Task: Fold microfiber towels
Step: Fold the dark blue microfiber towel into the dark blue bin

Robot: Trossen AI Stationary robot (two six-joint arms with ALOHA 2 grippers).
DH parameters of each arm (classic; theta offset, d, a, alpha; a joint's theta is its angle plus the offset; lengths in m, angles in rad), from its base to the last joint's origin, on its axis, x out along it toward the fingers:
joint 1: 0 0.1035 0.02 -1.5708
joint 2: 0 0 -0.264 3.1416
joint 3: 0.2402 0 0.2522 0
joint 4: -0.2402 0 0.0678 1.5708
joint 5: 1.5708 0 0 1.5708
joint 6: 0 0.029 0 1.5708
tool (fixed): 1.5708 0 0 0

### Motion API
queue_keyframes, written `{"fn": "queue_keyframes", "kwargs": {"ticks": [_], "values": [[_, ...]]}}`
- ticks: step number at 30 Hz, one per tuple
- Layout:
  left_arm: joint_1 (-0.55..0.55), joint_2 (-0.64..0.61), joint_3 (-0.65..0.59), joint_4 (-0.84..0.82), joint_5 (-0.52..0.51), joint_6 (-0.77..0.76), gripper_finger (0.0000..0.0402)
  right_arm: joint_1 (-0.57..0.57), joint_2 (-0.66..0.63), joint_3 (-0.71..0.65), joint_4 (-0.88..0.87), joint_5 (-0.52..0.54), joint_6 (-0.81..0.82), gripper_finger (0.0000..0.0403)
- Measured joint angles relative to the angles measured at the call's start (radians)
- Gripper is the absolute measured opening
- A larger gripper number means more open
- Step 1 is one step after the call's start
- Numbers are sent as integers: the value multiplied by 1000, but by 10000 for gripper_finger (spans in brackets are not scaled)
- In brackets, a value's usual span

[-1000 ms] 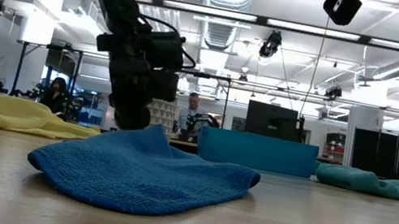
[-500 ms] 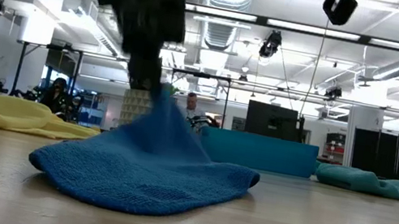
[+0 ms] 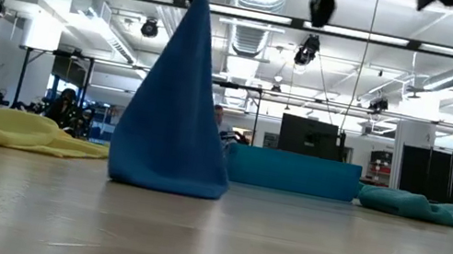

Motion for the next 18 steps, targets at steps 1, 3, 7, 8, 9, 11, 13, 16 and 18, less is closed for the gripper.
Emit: {"fn": "queue_keyframes", "kwargs": {"ticks": [1, 3, 7, 8, 9, 11, 13, 16, 18], "values": [[-6, 14, 24, -35, 1, 0, 0, 0, 30, 30, -3, -7, -26, 176], [-16, 45, 81, -104, 11, 0, 0, -1, 87, 94, -19, -43, -87, 194], [-41, 131, 241, -316, 113, -2, 0, -1, 186, 245, -119, -105, -233, 205], [-49, 155, 292, -377, 153, -2, 0, -1, 210, 284, -155, -107, -255, 205], [-58, 183, 345, -437, 181, -4, 0, -1, 233, 319, -200, -108, -272, 203], [-79, 233, 455, -526, 190, -8, 0, -3, 274, 383, -284, -123, -301, 198], [-101, 272, 552, -594, 155, 2, 0, -5, 313, 436, -311, -182, -320, 191], [-126, 305, 657, -603, 99, 26, 0, -6, 360, 502, -307, -253, -323, 182], [-132, 317, 701, -604, 94, 27, 0, -7, 385, 534, -309, -260, -328, 177]]}}
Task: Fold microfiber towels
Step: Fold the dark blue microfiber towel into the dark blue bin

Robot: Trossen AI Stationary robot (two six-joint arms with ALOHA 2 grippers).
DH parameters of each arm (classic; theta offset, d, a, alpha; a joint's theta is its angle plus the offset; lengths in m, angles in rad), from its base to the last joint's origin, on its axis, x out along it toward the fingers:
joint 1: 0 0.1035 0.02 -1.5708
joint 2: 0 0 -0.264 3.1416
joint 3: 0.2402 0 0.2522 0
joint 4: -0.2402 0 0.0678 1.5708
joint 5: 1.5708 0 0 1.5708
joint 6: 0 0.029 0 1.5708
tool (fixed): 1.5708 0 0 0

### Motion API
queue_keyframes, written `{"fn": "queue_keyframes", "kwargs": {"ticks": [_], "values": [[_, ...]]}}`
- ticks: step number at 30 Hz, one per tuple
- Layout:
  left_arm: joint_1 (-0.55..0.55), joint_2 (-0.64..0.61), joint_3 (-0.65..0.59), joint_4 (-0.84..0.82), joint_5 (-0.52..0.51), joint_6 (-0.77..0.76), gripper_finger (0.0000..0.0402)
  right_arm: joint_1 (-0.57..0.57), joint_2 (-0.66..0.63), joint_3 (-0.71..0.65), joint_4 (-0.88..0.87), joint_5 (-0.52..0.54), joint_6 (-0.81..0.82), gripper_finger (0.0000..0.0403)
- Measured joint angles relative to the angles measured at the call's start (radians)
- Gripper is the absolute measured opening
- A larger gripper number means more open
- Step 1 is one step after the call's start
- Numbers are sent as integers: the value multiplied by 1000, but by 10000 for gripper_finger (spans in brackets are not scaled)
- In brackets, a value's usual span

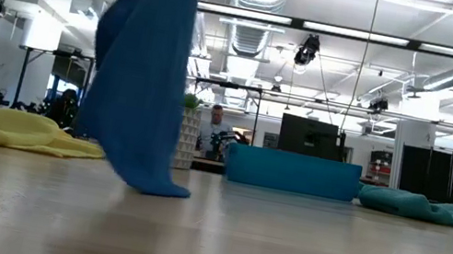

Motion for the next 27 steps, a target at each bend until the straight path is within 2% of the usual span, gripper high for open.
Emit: {"fn": "queue_keyframes", "kwargs": {"ticks": [6, 15, 27], "values": [[1, -7, 28, -2, -2, -9, 0, -2, 22, 48, 0, -77, -19, 165], [0, -48, 30, -2, -3, -55, 0, -5, 25, 40, -64, -157, -17, 137], [0, -98, 29, -5, -40, -90, 0, -10, 25, 30, -171, -160, -19, 96]]}}
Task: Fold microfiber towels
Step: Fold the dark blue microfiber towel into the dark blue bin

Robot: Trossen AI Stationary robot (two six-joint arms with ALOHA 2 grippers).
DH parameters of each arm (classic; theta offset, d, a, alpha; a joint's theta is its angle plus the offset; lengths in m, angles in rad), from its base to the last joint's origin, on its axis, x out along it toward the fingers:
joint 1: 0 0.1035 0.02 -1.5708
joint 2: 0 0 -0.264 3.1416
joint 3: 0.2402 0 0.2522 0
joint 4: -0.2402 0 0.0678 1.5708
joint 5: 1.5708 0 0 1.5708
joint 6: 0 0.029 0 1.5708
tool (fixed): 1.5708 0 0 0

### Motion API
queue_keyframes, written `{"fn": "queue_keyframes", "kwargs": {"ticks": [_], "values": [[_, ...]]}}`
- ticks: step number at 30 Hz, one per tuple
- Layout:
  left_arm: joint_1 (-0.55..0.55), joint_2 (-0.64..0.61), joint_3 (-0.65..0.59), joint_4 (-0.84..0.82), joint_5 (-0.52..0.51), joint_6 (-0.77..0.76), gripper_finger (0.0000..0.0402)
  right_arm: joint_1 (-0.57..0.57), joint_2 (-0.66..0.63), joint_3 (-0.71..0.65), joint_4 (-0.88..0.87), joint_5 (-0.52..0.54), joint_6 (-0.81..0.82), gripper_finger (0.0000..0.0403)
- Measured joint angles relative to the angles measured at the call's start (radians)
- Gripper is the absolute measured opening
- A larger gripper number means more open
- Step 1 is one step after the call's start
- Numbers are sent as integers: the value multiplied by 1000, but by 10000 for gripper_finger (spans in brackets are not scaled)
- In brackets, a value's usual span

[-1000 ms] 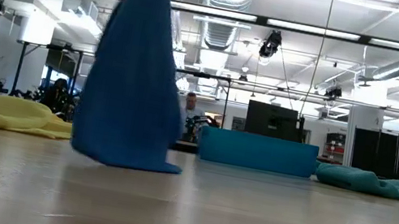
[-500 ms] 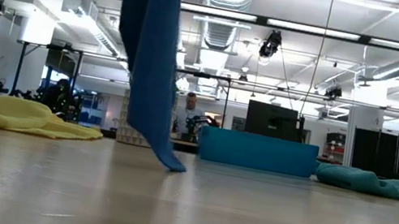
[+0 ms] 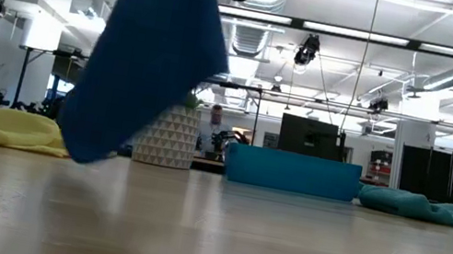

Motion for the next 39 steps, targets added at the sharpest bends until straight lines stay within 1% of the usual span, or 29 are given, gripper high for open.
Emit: {"fn": "queue_keyframes", "kwargs": {"ticks": [4, 9, 13, 17, 20, 24, 27, 29, 31, 34, 36, 39], "values": [[0, -7, 8, 1, -42, -18, 0, 0, 1, -9, -6, 0, -16, 87], [0, -5, 33, 3, -47, -20, 0, -4, 2, -23, 41, 12, -17, 85], [-1, -4, 42, 24, -47, -23, 0, -17, 2, -31, 60, 113, 1, 94], [-4, -4, 65, 25, -46, -44, 0, -44, 2, -45, 149, 122, 69, 118], [-13, -4, 74, 11, -26, -71, 0, -58, 2, -45, 147, 123, 104, 144], [-30, -4, 79, 0, -16, -96, 0, -55, 2, -54, 147, 113, 106, 181], [-37, -4, 81, 4, -19, -96, 0, -47, 43, -55, 184, 100, 118, 203], [-37, 1, 82, 5, -22, -96, 0, -47, 82, -56, 210, 63, 150, 214], [-38, 3, 82, -3, -45, -107, 0, -52, 105, -56, 224, 32, 183, 222], [-37, 3, 80, -23, -136, -193, 0, -69, 90, -54, 224, 1, 208, 228], [-33, 2, 78, -36, -192, -262, 0, -78, 65, -62, 195, 0, 209, 228], [-29, 1, 77, -3, -253, -370, 0, -85, 21, -69, 105, 6, 192, 225]]}}
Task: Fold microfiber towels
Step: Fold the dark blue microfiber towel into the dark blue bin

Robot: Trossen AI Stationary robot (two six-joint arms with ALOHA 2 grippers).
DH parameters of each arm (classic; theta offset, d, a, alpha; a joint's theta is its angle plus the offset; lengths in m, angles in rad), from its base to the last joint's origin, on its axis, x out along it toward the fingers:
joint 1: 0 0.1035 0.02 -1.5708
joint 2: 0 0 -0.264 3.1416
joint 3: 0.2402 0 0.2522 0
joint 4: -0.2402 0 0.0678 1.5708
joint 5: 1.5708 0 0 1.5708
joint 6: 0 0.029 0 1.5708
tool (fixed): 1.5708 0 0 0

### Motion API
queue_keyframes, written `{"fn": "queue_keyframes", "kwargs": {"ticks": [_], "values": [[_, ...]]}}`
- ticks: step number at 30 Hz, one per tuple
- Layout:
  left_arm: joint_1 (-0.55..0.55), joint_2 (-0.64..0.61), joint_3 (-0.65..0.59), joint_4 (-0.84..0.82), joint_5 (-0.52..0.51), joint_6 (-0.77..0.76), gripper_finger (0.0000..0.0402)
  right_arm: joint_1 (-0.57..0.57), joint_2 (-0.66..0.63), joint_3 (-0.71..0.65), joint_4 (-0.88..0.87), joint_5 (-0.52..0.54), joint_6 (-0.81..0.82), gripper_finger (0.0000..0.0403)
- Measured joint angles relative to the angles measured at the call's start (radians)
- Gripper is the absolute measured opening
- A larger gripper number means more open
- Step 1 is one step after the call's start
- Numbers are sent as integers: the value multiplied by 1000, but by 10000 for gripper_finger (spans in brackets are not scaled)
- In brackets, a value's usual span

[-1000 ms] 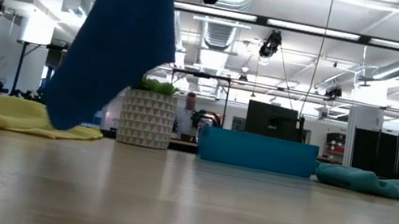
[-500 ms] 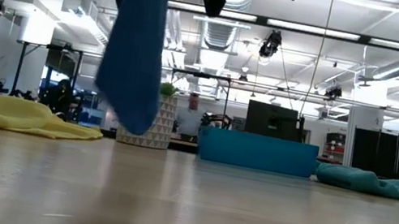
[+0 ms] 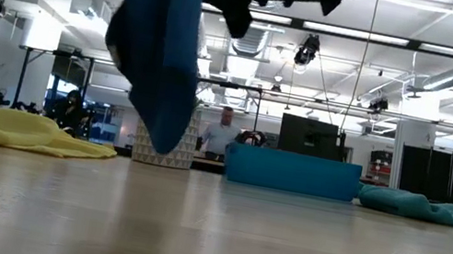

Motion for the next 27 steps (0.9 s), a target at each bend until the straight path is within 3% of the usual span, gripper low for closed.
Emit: {"fn": "queue_keyframes", "kwargs": {"ticks": [4, 8, 11, 15, 19, 27], "values": [[0, -2, 0, 139, -34, -150, 0, 7, -73, -2, -104, 24, -25, 224], [0, -2, 0, 285, -37, -222, 0, 29, -171, -8, -221, 122, -45, 224], [0, -2, 0, 352, -67, -225, 0, 66, -271, -12, -302, 280, -72, 224], [0, 6, -2, 435, -171, -227, 0, 170, -416, -24, -324, 585, -145, 224], [0, 25, -41, 698, -200, -233, 0, 287, -491, -37, -296, 824, -240, 224], [31, 92, -156, 1176, -132, -417, 0, 390, -498, -32, -293, 876, -230, 224]]}}
